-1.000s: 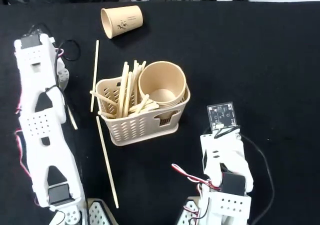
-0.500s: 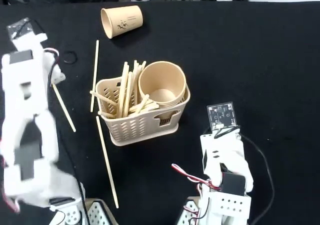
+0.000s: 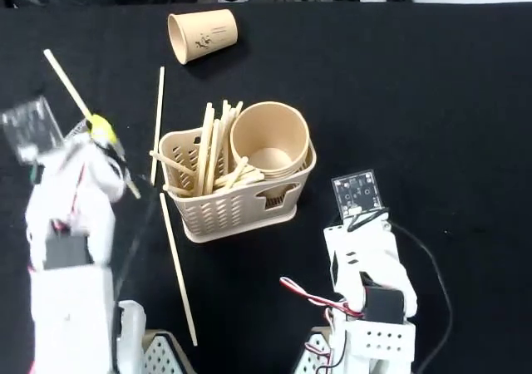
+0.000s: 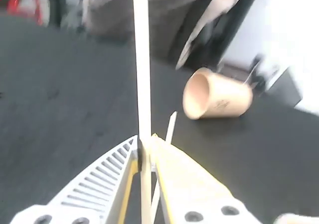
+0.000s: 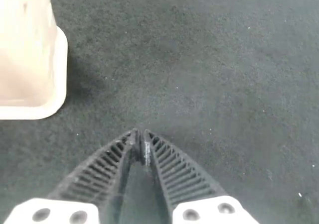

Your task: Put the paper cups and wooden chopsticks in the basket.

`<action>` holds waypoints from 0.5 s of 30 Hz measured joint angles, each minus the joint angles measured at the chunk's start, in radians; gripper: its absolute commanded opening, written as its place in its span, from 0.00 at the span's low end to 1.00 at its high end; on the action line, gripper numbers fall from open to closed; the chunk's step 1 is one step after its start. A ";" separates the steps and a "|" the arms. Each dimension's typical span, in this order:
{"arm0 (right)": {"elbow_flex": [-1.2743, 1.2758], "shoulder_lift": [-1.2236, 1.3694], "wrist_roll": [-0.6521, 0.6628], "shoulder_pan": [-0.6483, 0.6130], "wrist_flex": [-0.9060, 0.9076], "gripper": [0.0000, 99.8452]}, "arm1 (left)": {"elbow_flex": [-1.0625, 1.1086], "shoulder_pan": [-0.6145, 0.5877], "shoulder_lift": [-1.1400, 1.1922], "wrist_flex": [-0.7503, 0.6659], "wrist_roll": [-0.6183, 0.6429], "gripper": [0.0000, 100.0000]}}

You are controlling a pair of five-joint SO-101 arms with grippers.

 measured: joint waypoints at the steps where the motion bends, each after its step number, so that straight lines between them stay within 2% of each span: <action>1: 0.000 0.000 0.000 0.000 0.000 0.01 | 0.038 0.009 -0.071 -0.009 0.000 0.03; 10: 0.000 0.000 0.000 0.000 0.018 0.01 | 0.242 0.147 -0.591 -0.018 0.000 0.03; 15: 0.000 0.000 0.000 0.000 0.018 0.01 | 0.241 0.190 -0.614 -0.018 0.005 0.03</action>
